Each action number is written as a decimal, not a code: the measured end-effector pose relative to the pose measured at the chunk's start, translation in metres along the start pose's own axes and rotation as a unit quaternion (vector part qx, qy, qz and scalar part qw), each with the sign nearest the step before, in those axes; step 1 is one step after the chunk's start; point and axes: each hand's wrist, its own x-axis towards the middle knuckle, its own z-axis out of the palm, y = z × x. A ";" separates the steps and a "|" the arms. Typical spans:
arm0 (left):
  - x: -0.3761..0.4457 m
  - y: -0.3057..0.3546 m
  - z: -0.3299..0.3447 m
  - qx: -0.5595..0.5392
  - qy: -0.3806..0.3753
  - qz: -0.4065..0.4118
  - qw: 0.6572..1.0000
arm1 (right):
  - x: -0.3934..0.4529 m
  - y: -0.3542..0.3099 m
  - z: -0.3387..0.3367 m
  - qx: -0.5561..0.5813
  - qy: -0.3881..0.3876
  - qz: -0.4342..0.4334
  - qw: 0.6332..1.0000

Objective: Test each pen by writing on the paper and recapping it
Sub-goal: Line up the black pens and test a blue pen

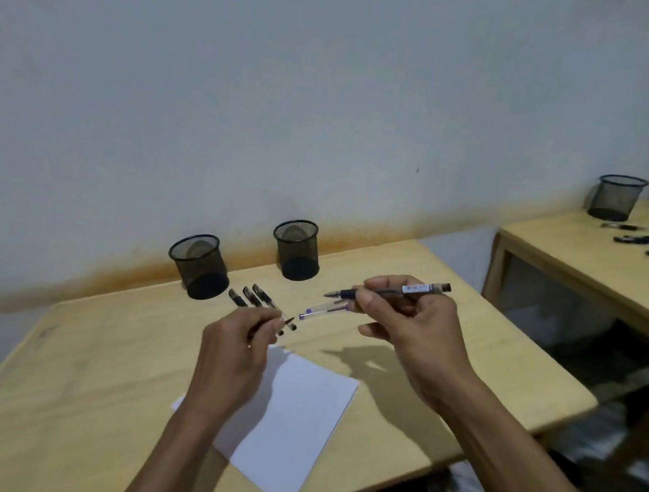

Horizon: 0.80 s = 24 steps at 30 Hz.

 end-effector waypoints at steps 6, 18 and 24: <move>-0.018 0.032 0.026 -0.163 -0.048 -0.028 0.985 | -0.011 -0.010 -0.018 -0.049 -0.016 -0.038 0.998; -0.016 0.035 0.036 -0.225 -0.053 -0.017 0.973 | -0.009 0.001 -0.037 -0.075 -0.011 -0.049 0.996; -0.012 0.038 0.040 -0.174 -0.050 0.042 0.983 | -0.004 0.003 -0.038 -0.097 -0.028 -0.061 0.993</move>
